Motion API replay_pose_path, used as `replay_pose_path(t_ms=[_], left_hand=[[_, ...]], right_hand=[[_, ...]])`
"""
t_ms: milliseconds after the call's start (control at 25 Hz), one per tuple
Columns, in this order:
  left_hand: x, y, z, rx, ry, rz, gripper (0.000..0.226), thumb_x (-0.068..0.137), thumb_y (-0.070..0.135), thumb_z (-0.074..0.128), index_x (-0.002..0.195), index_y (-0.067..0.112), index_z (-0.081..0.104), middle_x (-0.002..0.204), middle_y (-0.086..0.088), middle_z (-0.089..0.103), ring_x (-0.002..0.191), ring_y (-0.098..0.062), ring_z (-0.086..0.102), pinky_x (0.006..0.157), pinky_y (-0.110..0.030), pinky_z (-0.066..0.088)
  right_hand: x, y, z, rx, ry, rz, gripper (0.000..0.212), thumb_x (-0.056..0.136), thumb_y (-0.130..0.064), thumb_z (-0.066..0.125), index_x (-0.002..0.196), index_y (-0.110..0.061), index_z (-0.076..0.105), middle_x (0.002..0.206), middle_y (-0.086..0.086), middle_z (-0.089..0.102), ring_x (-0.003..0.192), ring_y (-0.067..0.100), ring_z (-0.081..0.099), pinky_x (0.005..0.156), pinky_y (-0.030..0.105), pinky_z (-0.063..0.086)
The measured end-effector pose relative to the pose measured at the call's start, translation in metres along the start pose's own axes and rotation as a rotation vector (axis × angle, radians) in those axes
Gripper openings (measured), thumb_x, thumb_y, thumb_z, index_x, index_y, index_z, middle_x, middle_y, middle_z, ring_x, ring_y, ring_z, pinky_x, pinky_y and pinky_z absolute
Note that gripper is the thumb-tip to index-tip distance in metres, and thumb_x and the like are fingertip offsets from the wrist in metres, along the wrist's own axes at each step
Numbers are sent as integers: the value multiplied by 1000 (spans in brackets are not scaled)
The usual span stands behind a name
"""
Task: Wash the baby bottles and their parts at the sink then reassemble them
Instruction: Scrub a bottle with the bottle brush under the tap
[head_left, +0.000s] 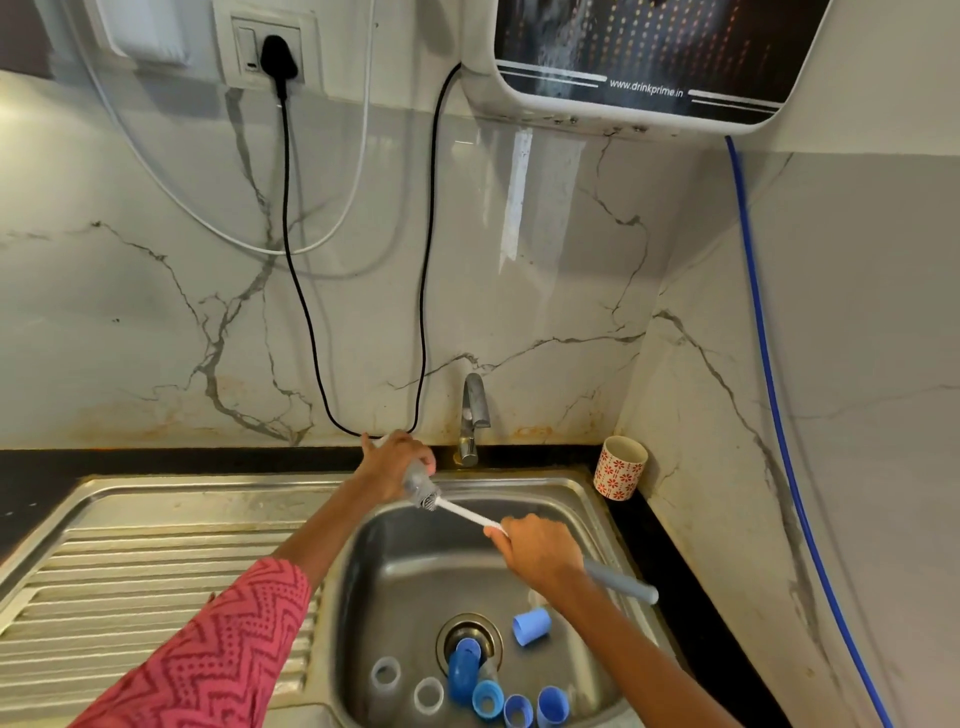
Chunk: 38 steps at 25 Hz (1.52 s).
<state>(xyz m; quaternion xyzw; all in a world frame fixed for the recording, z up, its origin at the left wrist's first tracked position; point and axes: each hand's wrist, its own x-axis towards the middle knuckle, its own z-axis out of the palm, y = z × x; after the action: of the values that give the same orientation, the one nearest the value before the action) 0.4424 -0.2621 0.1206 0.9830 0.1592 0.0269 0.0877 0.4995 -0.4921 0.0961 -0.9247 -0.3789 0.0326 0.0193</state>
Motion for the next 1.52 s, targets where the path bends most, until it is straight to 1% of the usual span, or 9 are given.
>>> replay_pose_path(t_ms=[360, 480, 600, 720, 840, 960, 1200, 1360, 1520], left_hand=[[-1, 43, -8, -373, 429, 26, 71, 69, 3, 73, 130, 29, 45, 142, 2, 29, 136, -20, 21, 111, -45, 27], [-1, 40, -28, -1338, 259, -387, 72, 75, 4, 67, 137, 23, 34, 141, -11, 31, 130, -31, 33, 100, -48, 39], [-9, 34, -45, -2129, -24, -592, 73, 79, 38, 69, 137, 15, 30, 130, -21, 44, 113, -40, 49, 95, -59, 41], [-10, 42, -50, -2166, 102, -602, 70, 78, 37, 73, 130, 10, 36, 122, -20, 48, 113, -36, 50, 101, -51, 41], [-10, 46, -39, -2212, 91, -455, 51, 72, 31, 76, 106, 1, 52, 99, -12, 56, 92, -24, 57, 88, -40, 50], [-8, 27, -24, -2301, 8, -270, 84, 37, 42, 93, 105, 9, 55, 97, -10, 60, 89, -23, 60, 84, -43, 51], [-1, 18, -22, -2131, 25, -297, 125, 21, 24, 97, 131, 6, 42, 116, -16, 55, 108, -30, 56, 79, -44, 54], [0, 27, -25, -2212, 47, -460, 77, 70, 39, 76, 127, 3, 40, 109, -18, 53, 103, -34, 54, 93, -52, 45], [4, 31, -20, -2147, 155, -581, 56, 76, 35, 73, 112, 7, 42, 103, -14, 55, 103, -31, 54, 96, -48, 44]], right_hand=[[5, -33, -8, 529, 115, 145, 46, 99, -51, 30, 80, -21, 59, 79, 2, 62, 72, 18, 60, 67, 33, 48], [4, -26, -30, 173, 216, 147, 46, 101, -49, 23, 105, -16, 55, 89, 3, 66, 80, 19, 66, 67, 30, 51], [0, -23, -36, -141, 191, 44, 39, 103, -42, 23, 115, -13, 45, 85, 3, 61, 72, 20, 63, 58, 27, 44], [-4, -42, -27, 49, 163, 82, 43, 103, -43, 23, 111, -12, 52, 78, 1, 54, 64, 15, 52, 55, 27, 46], [-9, -55, -26, 833, -59, 140, 47, 99, -49, 32, 83, -14, 57, 66, -1, 49, 50, 10, 45, 47, 29, 43], [-15, -47, -44, 1156, -244, 134, 44, 96, -53, 39, 70, -20, 49, 53, -6, 40, 38, 6, 30, 36, 18, 24], [6, -37, -15, 705, 33, 230, 47, 97, -54, 31, 69, -22, 50, 68, -2, 50, 62, 15, 48, 60, 31, 41], [5, -46, -2, 342, 70, 148, 52, 100, -49, 25, 105, -13, 63, 92, 6, 64, 87, 23, 64, 76, 35, 50], [13, -32, -14, 308, 85, 72, 46, 99, -51, 28, 102, -19, 62, 82, 1, 60, 78, 17, 62, 74, 31, 53]])
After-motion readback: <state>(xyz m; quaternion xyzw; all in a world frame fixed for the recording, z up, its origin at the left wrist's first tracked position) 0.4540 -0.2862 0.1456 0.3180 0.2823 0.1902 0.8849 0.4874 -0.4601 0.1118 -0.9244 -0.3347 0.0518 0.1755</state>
